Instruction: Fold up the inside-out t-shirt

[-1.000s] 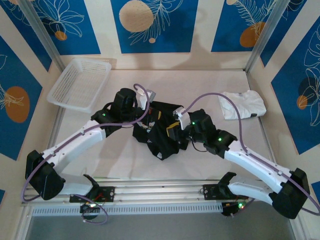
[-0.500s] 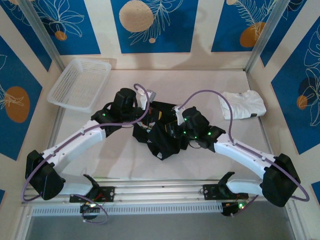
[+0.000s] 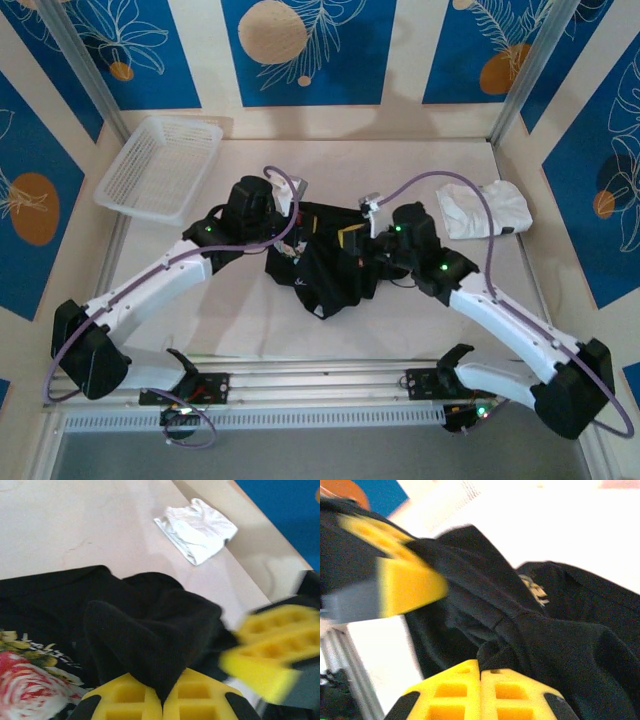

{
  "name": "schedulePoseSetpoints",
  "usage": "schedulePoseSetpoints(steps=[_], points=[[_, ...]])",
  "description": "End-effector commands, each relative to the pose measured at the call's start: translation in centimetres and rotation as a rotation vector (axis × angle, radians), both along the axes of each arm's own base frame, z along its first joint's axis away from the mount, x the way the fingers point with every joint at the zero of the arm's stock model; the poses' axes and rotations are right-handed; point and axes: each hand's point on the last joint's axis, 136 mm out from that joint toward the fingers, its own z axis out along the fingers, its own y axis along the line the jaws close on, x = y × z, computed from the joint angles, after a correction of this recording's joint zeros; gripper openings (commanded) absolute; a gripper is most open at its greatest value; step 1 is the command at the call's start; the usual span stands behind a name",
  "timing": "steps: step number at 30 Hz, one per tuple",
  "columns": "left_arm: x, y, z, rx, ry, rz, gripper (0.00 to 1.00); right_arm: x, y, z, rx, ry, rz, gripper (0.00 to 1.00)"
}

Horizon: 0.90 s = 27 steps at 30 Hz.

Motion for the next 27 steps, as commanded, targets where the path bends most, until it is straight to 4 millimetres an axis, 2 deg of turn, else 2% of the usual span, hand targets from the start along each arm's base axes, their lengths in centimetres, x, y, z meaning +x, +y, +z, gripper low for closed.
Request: schedulePoseSetpoints(steps=[1, 7, 9, 12, 14, 18, 21, 23, 27], points=[[2.7, 1.3, 0.2, 0.061, -0.051, 0.105, 0.0, -2.2, 1.0, 4.0, 0.149, 0.013, 0.131, 0.0], [5.2, 1.8, -0.5, 0.126, -0.067, 0.175, 0.0, -3.0, 1.4, 8.5, 0.354, 0.067, 0.223, 0.0], [6.3, 1.9, -1.0, 0.158, -0.065, 0.203, 0.01, -2.5, 1.6, 9.1, 0.399, 0.101, 0.228, 0.0], [7.1, 2.0, -1.6, 0.194, -0.052, 0.223, 0.15, -1.0, 1.2, 8.9, 0.437, 0.151, 0.17, 0.0], [7.0, 2.6, -2.1, 0.222, -0.047, 0.243, 0.25, -0.1, 0.6, 8.4, 0.457, 0.176, 0.124, 0.0], [4.7, 4.1, -2.1, 0.196, -0.057, 0.244, 0.49, 0.8, 0.1, 7.5, 0.475, 0.205, 0.081, 0.0], [1.8, 3.7, -1.1, 0.12, -0.088, 0.174, 0.63, 0.9, 0.2, 7.4, 0.467, 0.216, 0.087, 0.0], [0.1, 2.9, -0.2, 0.061, -0.111, 0.112, 0.67, 1.0, 0.0, 7.3, 0.46, 0.218, 0.077, 0.0], [-2.5, 0.6, 1.1, -0.026, -0.119, -0.023, 0.68, 1.3, -0.3, 7.6, 0.446, 0.229, 0.077, 0.0]])
